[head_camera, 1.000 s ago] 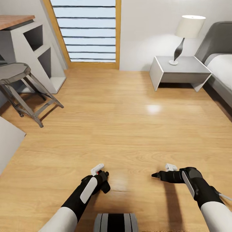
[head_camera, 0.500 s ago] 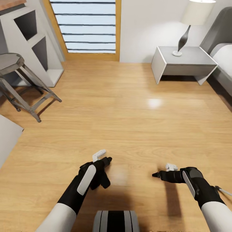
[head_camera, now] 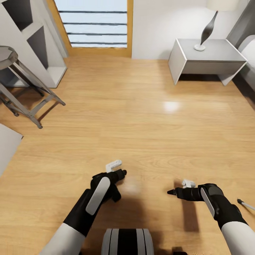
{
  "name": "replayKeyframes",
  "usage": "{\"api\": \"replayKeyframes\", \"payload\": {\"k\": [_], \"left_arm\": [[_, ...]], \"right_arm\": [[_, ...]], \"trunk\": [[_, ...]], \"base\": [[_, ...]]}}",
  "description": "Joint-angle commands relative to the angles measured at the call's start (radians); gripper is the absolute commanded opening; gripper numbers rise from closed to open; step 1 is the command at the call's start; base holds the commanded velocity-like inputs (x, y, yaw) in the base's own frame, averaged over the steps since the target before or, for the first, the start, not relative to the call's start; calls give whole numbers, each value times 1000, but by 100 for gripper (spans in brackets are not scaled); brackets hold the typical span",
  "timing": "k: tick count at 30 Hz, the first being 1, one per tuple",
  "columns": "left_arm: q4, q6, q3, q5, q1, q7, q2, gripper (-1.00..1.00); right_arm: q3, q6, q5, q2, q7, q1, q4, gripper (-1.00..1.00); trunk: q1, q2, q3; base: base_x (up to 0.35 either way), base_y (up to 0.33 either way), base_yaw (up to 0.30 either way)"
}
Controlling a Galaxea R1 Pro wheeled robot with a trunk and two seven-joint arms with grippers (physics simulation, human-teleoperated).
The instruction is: Attach the digital camera to the camera tripod in the bedroom.
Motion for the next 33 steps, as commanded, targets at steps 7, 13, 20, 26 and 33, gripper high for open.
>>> {"api": "replayKeyframes", "payload": {"k": [7, 13, 20, 26, 33], "left_arm": [[-15, -2, -48, 83, -1, 48, 0, 100], [-19, -4, -55, 94, -1, 80, 0, 100], [-32, -3, -58, 96, -1, 115, 0, 100], [-70, 0, -74, 98, -1, 152, 0, 100], [-94, -4, -143, 102, -1, 218, 0, 100]], "right_arm": [[-3, 8, -4, 0, 0, 0, -1, 100], [-3, 9, -9, -1, 1, -1, -5, 100], [-3, 18, -18, -3, 18, -1, -48, 100], [-4, 58, -17, -21, 147, -1, -99, 100], [-5, 90, -4, -98, 380, -1, -130, 100]], "trunk": [[3, -2, -28], [6, -3, -51], [9, -5, -78], [11, -6, -101], [15, -8, -128]], "base": [[0, 0, 0], [0, 0, 0], [0, 0, 0], [0, 0, 0], [0, 0, 0]]}}
